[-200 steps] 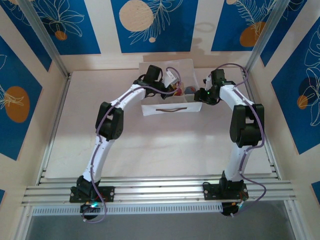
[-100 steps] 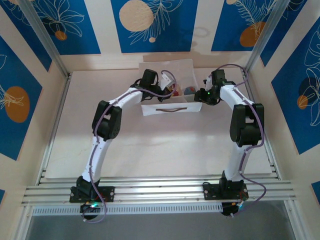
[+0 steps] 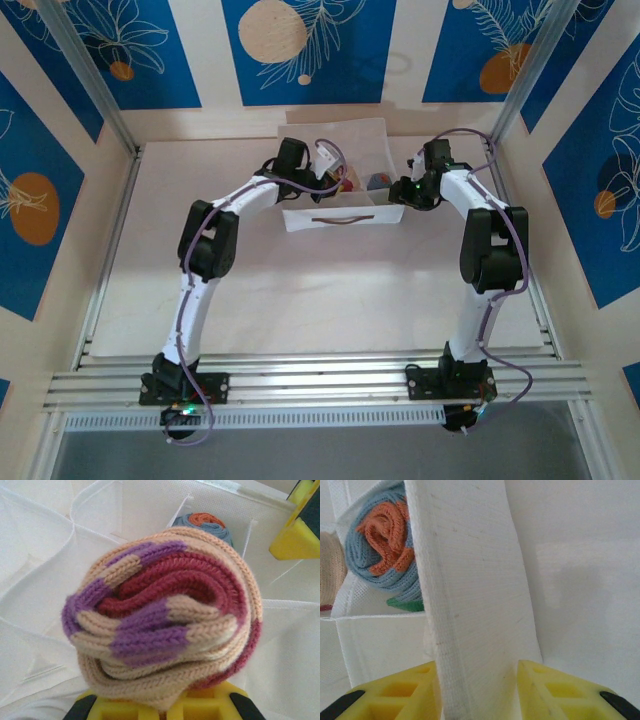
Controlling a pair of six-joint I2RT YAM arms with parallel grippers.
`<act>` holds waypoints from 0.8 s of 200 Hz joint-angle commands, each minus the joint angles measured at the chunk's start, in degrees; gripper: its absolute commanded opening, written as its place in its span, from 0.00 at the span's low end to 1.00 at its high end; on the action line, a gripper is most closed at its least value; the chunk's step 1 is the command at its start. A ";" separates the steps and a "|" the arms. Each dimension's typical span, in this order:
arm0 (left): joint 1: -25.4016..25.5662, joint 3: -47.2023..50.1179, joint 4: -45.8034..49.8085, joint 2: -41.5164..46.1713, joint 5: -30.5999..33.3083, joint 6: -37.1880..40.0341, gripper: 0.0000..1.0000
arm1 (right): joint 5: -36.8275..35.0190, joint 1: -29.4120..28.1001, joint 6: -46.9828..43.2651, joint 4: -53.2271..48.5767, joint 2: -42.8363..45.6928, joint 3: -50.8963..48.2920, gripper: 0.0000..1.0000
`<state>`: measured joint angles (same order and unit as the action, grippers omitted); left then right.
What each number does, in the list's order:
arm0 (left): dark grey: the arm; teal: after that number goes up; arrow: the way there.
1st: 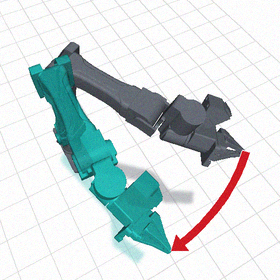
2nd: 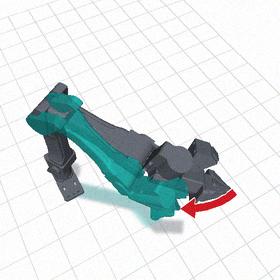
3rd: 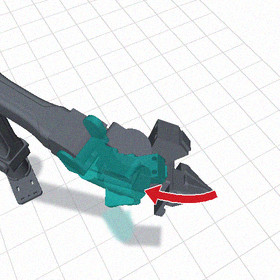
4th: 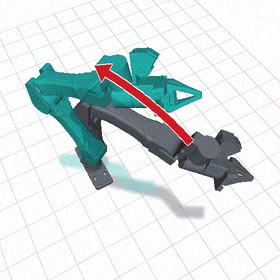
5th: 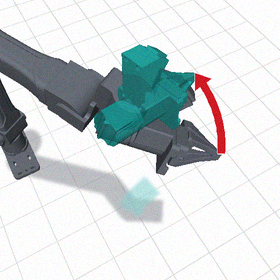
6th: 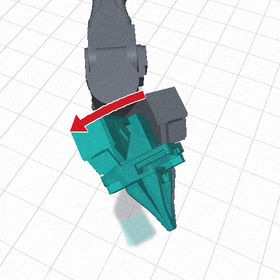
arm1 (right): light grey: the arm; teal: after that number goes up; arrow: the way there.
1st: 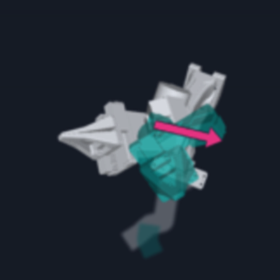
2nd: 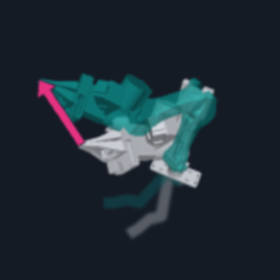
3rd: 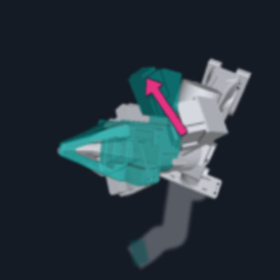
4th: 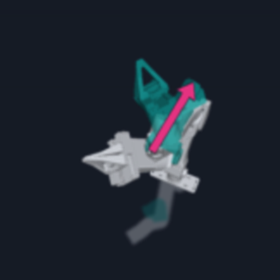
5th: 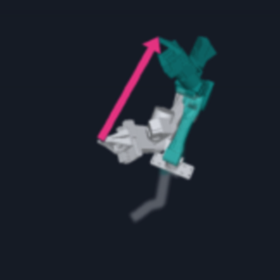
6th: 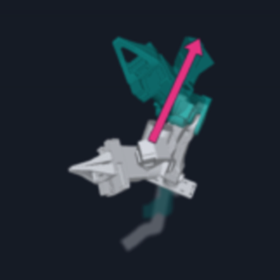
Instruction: Roll the socks
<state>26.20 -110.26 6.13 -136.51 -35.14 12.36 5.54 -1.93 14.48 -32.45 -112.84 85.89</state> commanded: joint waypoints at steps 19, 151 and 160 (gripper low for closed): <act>-1.51 2.11 -2.14 3.87 -2.74 -1.19 0.00 | 0.44 0.75 -0.39 -2.08 -1.86 1.39 0.42; -0.21 -5.19 9.35 0.56 0.43 5.03 0.00 | 1.49 0.48 -0.40 -2.28 -2.19 1.40 0.42; 0.44 -6.90 12.32 -0.64 2.54 6.78 0.00 | 1.49 0.44 -0.39 -2.11 -2.12 1.39 0.42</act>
<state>25.76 -112.09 9.69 -134.98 -36.69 13.30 6.44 -1.74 14.50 -32.62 -113.47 86.17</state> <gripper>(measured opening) 0.060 0.423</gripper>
